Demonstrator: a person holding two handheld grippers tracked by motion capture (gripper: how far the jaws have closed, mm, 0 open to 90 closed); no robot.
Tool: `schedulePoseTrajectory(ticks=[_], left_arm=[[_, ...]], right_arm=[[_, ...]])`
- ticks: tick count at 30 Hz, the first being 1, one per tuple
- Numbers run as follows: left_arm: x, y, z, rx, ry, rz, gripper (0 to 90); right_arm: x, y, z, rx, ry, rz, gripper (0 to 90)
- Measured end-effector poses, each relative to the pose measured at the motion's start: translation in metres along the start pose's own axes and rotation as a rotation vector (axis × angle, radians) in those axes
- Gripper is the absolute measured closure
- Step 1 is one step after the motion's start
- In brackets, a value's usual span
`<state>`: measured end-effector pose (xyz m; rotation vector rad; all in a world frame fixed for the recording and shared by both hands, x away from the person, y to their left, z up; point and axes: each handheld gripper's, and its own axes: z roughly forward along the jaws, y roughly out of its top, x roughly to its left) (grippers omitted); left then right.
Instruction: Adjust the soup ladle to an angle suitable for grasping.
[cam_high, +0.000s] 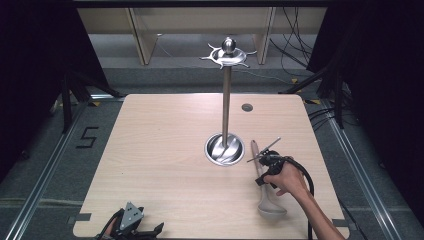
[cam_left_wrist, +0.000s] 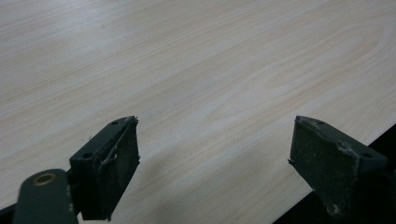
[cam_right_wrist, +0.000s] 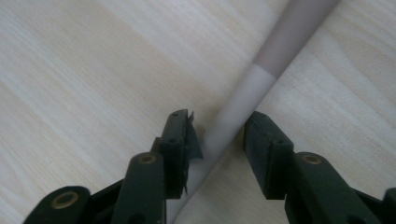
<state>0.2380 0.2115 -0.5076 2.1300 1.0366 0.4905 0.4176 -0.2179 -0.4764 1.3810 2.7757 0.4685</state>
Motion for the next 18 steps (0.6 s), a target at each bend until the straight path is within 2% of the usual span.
schedulePoseTrajectory(ticks=[1, 4, 5, 6, 7, 8, 9, 13, 14, 15, 16, 17, 18], left_arm=[[-0.001, 0.000, -0.001, 0.019, 0.001, -0.017, 14.9], [0.000, 0.000, -0.001, 0.013, 0.004, 0.001, 14.9], [0.000, 0.000, 0.001, -0.008, 0.010, 0.004, 14.9], [0.000, 0.000, -0.001, 0.012, 0.000, -0.004, 14.9], [-0.001, 0.000, -0.001, 0.017, -0.001, -0.019, 14.9], [-0.001, 0.000, -0.001, 0.013, -0.001, -0.011, 14.9], [0.000, 0.000, 0.000, 0.010, 0.000, -0.007, 14.9], [-0.001, 0.000, 0.000, 0.008, -0.003, -0.008, 14.9], [-0.001, 0.000, 0.000, 0.008, -0.004, -0.007, 14.9], [-0.001, 0.000, 0.000, 0.008, -0.005, -0.006, 14.9], [-0.001, 0.000, 0.000, 0.010, -0.002, -0.011, 14.9], [-0.004, 0.000, 0.001, -0.013, -0.001, -0.053, 14.9], [-0.004, 0.000, 0.001, -0.013, -0.001, -0.053, 14.9]], right_arm=[[-0.001, 0.001, 0.001, -0.008, -0.001, 0.008, 62.9], [-0.004, 0.004, 0.001, 0.004, 0.012, 0.025, 64.6], [-0.004, 0.004, 0.001, 0.004, 0.012, 0.025, 64.6], [-0.006, 0.006, 0.000, 0.009, 0.024, 0.046, 65.4], [-0.009, 0.006, 0.001, 0.008, 0.028, 0.023, 65.7], [-0.007, 0.007, -0.001, 0.049, 0.024, 0.091, 66.2], [-0.005, 0.010, -0.002, 0.078, 0.024, 0.132, 67.3], [-0.005, 0.013, -0.001, 0.061, 0.020, 0.133, 71.7], [-0.006, 0.014, -0.002, 0.086, 0.007, 0.118, 72.3], [-0.008, 0.015, -0.002, 0.064, 0.013, 0.072, 73.3], [-0.008, 0.017, -0.001, 0.059, 0.005, 0.049, 73.6], [-0.010, 0.017, 0.000, 0.042, 0.007, 0.020, 73.6], [-0.010, 0.017, 0.000, 0.042, 0.007, 0.020, 73.6]])
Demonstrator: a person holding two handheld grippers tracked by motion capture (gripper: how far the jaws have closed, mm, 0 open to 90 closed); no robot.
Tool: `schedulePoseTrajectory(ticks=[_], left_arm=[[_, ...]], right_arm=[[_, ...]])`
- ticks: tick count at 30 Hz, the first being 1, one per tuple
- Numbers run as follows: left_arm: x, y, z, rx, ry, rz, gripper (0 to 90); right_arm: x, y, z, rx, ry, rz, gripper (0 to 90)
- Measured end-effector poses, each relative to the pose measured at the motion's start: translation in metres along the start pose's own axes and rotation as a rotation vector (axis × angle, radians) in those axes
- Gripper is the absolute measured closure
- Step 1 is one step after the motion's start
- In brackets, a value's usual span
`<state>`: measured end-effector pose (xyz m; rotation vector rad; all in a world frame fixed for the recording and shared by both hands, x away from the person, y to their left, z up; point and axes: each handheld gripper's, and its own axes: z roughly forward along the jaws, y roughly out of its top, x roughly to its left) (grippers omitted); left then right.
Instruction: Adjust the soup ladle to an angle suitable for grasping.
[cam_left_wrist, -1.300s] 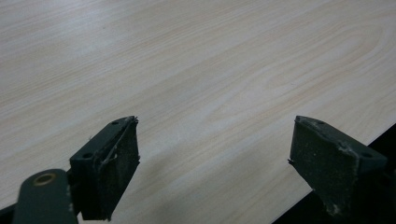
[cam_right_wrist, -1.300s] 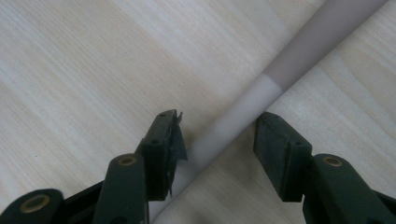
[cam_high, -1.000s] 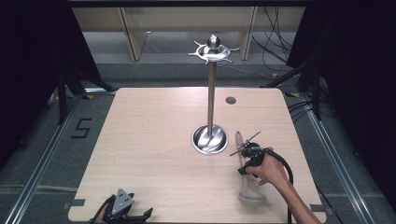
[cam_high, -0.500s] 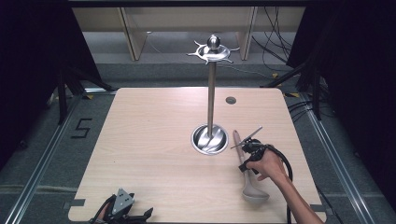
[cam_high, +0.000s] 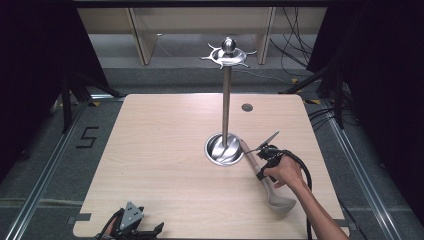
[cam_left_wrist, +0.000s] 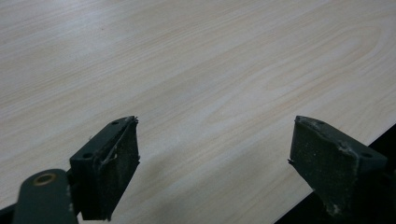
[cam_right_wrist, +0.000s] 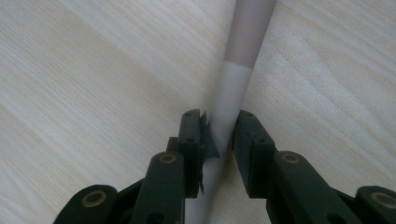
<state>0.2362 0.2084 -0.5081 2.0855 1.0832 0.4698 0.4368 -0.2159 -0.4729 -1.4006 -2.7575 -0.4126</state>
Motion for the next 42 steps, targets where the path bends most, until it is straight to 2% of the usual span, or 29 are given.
schedulePoseTrajectory(ticks=[1, 2, 3, 4, 7, 8, 9, 10, 11, 12, 13, 15, 16, 17, 18, 19, 22, 24, 27, 30, 31, 32, 33, 34, 36, 37, 38, 40, 42], left_arm=[[0.004, 0.001, -0.002, 0.026, -0.003, 0.052, 14.9], [0.001, 0.000, -0.001, 0.003, 0.002, 0.014, 14.9], [0.001, 0.000, -0.002, 0.007, -0.003, 0.020, 14.9], [0.004, 0.001, -0.003, 0.029, -0.003, 0.054, 14.9], [0.004, 0.001, -0.003, 0.025, -0.003, 0.059, 14.9], [0.004, 0.001, -0.003, 0.027, 0.000, 0.060, 14.9], [0.004, 0.001, -0.002, 0.025, -0.001, 0.053, 14.9], [0.004, 0.001, -0.002, 0.025, -0.001, 0.053, 14.9], [0.003, 0.001, -0.001, 0.003, 0.003, 0.033, 14.9], [0.004, 0.002, -0.001, 0.009, 0.015, 0.058, 14.9], [0.002, 0.001, 0.000, 0.000, 0.005, 0.023, 14.9], [0.003, 0.000, 0.000, -0.003, 0.007, 0.021, 14.9], [0.001, 0.000, -0.001, 0.004, 0.004, -0.011, 14.9], [0.001, 0.000, -0.001, 0.004, 0.004, -0.011, 14.9], [0.003, 0.000, -0.002, 0.031, 0.009, 0.023, 14.9], [0.005, 0.001, -0.003, 0.028, 0.002, 0.040, 14.9], [0.005, 0.001, -0.002, 0.027, -0.001, 0.042, 14.9], [0.005, 0.001, -0.002, 0.019, -0.006, 0.039, 14.9], [0.005, 0.002, -0.002, 0.020, -0.009, 0.043, 14.9], [0.004, 0.003, -0.001, 0.024, -0.009, 0.010, 14.9], [0.005, 0.004, -0.001, 0.033, -0.008, 0.027, 14.9], [0.005, 0.004, 0.000, 0.028, -0.009, 0.023, 14.9], [0.007, 0.005, 0.002, 0.011, -0.003, 0.051, 14.9], [0.000, 0.004, 0.003, -0.002, -0.004, -0.046, 14.9], [0.003, 0.004, 0.002, 0.028, -0.011, -0.003, 14.9], [0.001, 0.004, 0.004, -0.002, -0.001, -0.027, 14.9], [0.001, 0.004, 0.004, -0.002, -0.001, -0.027, 14.9], [0.002, 0.003, 0.003, -0.005, 0.003, -0.007, 14.9], [0.002, 0.003, 0.002, 0.003, 0.006, -0.019, 14.9]], right_arm=[[0.000, 0.000, 0.000, -0.001, 0.001, -0.011, 73.7], [0.003, 0.000, -0.002, 0.025, 0.002, 0.032, 74.0], [-0.001, 0.000, -0.001, 0.006, 0.001, -0.001, 74.7], [-0.002, -0.001, -0.004, 0.010, 0.016, 0.034, 76.7], [-0.002, -0.003, -0.007, -0.003, 0.050, 0.058, 78.8], [-0.004, -0.004, -0.005, -0.044, 0.029, -0.006, 78.9], [0.000, -0.005, -0.008, -0.014, 0.020, 0.041, 79.0], [0.000, -0.005, -0.008, -0.014, 0.020, 0.041, 79.0], [-0.004, -0.006, -0.007, -0.038, 0.036, 0.016, 79.0], [-0.004, -0.006, -0.007, -0.038, 0.036, 0.016, 79.0], [-0.003, -0.007, -0.008, -0.034, 0.035, 0.021, 79.0], [-0.005, -0.009, -0.010, -0.044, 0.043, -0.024, 79.0], [-0.005, -0.011, -0.011, -0.059, 0.034, -0.029, 79.0], [-0.005, -0.011, -0.013, -0.059, 0.031, -0.038, 79.0], [-0.005, -0.011, -0.013, -0.059, 0.031, -0.038, 79.0], [-0.003, -0.011, -0.016, -0.072, 0.034, -0.033, 79.0], [0.001, -0.015, -0.026, -0.090, 0.026, -0.049, 79.0], [0.004, -0.015, -0.029, -0.090, 0.033, -0.033, 79.0], [0.004, -0.018, -0.036, -0.116, 0.036, -0.065, 79.0], [0.007, -0.021, -0.043, -0.134, 0.037, -0.055, 79.0], [0.005, -0.022, -0.046, -0.155, 0.035, -0.079, 79.0], [0.005, -0.022, -0.046, -0.155, 0.035, -0.079, 79.0], [0.006, -0.024, -0.047, -0.154, 0.039, -0.064, 79.0], [0.005, -0.025, -0.048, -0.162, 0.041, -0.061, 79.0], [0.003, -0.027, -0.051, -0.185, 0.045, -0.059, 79.0], [0.003, -0.030, -0.053, -0.190, 0.051, -0.047, 79.0], [0.001, -0.031, -0.054, -0.223, 0.031, -0.072, 79.0], [0.000, -0.035, -0.057, -0.244, 0.046, -0.057, 79.0], [-0.001, -0.036, -0.058, -0.259, 0.045, -0.054, 79.0]])
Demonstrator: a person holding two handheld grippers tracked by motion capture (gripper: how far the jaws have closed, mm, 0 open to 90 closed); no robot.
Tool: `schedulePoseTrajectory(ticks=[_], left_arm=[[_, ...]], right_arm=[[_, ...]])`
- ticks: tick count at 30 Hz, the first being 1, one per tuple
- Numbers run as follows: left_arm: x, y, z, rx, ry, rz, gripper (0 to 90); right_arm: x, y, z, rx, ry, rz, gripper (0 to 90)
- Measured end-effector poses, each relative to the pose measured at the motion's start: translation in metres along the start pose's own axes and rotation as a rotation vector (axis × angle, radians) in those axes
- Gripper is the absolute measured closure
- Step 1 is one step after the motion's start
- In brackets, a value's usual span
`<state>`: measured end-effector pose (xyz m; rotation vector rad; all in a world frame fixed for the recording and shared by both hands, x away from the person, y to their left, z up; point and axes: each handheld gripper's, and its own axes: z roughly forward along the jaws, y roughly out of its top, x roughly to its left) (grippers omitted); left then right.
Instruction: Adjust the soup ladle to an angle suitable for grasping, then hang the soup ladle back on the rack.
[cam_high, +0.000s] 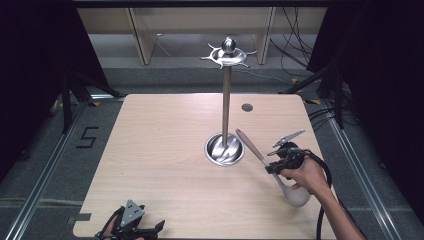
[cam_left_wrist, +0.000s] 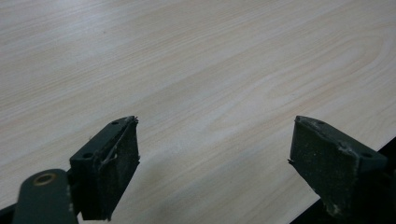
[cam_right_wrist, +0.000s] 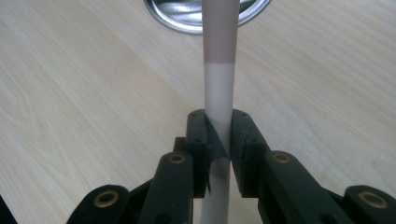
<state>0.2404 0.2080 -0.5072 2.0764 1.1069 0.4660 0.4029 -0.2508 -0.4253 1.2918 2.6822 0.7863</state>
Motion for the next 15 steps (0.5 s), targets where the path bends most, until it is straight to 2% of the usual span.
schedulePoseTrajectory(ticks=[1, 3, 4, 5, 6, 7, 8, 9, 10, 11, 12, 13, 14, 15], left_arm=[[0.002, 0.000, -0.003, 0.019, -0.010, 0.020, 14.9], [0.002, 0.000, -0.003, 0.017, -0.009, 0.020, 14.9], [0.006, 0.001, -0.004, 0.018, -0.008, 0.086, 14.9], [0.003, 0.000, -0.004, 0.017, -0.008, 0.043, 14.9], [0.003, 0.000, -0.005, 0.022, -0.006, 0.037, 14.9], [0.003, 0.000, -0.004, 0.015, -0.003, 0.038, 14.9], [0.005, 0.001, -0.004, 0.024, -0.007, 0.058, 14.9], [0.004, 0.000, -0.004, 0.023, -0.005, 0.041, 14.9], [0.005, 0.001, -0.003, 0.021, -0.001, 0.051, 14.9], [0.000, -0.001, -0.001, -0.017, -0.001, -0.011, 14.9], [0.003, 0.000, -0.003, 0.014, 0.000, 0.039, 14.9], [0.005, 0.001, -0.004, 0.021, -0.007, 0.067, 14.9], [-0.002, -0.001, -0.001, -0.032, -0.004, -0.028, 14.9], [-0.002, -0.001, -0.001, -0.035, -0.004, -0.027, 14.9]], right_arm=[[-0.002, -0.001, -0.003, -0.025, 0.012, -0.013, 79.0], [0.000, -0.002, -0.008, -0.037, 0.012, 0.019, 79.0], [0.000, -0.002, -0.008, -0.037, 0.012, 0.019, 79.0], [0.000, -0.002, -0.010, -0.046, 0.014, 0.026, 79.0], [-0.002, -0.002, -0.011, -0.083, 0.008, -0.002, 79.0], [-0.001, -0.003, -0.011, -0.121, 0.022, 0.009, 79.0], [0.000, -0.002, -0.016, -0.113, 0.024, 0.006, 79.0], [0.002, -0.002, -0.018, -0.139, 0.027, 0.014, 79.0], [0.001, -0.002, -0.021, -0.164, 0.027, 0.001, 79.0], [0.002, -0.002, -0.023, -0.187, 0.028, 0.005, 79.0], [0.002, -0.002, -0.027, -0.192, 0.030, -0.001, 79.0], [0.002, -0.003, -0.032, -0.247, 0.029, -0.009, 79.0], [0.002, -0.003, -0.032, -0.247, 0.029, -0.009, 79.0], [0.002, -0.003, -0.037, -0.300, 0.037, -0.022, 79.0]])
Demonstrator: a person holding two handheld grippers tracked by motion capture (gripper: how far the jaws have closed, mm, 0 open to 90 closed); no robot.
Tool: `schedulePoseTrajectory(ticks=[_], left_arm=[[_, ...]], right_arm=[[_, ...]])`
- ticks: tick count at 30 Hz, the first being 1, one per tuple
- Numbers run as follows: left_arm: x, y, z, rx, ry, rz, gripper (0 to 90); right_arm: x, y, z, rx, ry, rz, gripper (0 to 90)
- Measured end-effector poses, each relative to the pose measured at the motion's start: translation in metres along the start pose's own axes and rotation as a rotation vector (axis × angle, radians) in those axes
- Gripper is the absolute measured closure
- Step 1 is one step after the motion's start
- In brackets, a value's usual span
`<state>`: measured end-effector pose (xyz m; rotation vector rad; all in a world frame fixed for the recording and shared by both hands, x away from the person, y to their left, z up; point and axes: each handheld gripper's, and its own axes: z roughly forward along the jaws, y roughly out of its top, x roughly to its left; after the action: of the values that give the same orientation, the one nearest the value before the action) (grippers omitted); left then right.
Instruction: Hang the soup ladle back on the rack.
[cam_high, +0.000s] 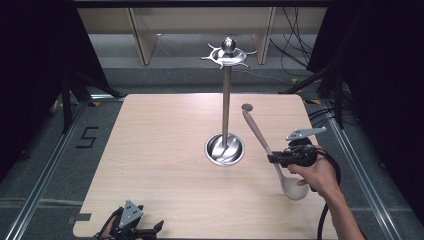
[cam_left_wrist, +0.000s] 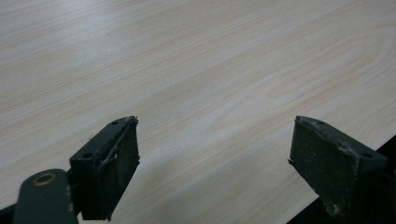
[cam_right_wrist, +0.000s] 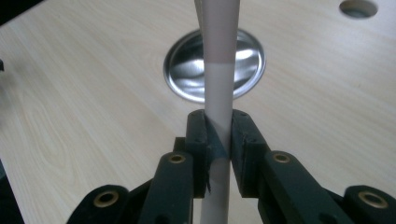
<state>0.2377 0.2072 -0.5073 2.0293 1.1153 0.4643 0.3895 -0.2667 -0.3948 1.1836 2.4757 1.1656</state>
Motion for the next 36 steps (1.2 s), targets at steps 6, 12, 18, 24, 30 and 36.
schedulePoseTrajectory(ticks=[6, 12, 18, 24, 30, 36], left_arm=[[0.005, 0.001, 0.000, 0.021, 0.010, 0.063, 14.9], [0.001, -0.001, -0.002, 0.011, 0.002, 0.012, 14.9], [0.004, -0.002, -0.003, 0.019, 0.011, 0.035, 14.9], [0.008, 0.000, -0.006, 0.058, 0.016, 0.098, 14.9], [0.007, -0.001, -0.006, 0.063, 0.010, 0.088, 14.9], [0.002, -0.002, -0.003, 0.022, 0.004, 0.026, 14.9]], right_arm=[[0.001, 0.002, -0.013, -0.037, 0.007, -0.012, 79.0], [0.002, 0.005, -0.018, -0.093, 0.008, -0.049, 79.0], [0.000, 0.007, -0.020, -0.156, 0.007, -0.096, 79.0], [0.000, 0.006, -0.028, -0.179, 0.033, -0.078, 79.0], [-0.001, 0.003, -0.036, -0.228, 0.029, -0.078, 79.0], [-0.003, 0.004, -0.042, -0.293, 0.027, -0.108, 79.0]])
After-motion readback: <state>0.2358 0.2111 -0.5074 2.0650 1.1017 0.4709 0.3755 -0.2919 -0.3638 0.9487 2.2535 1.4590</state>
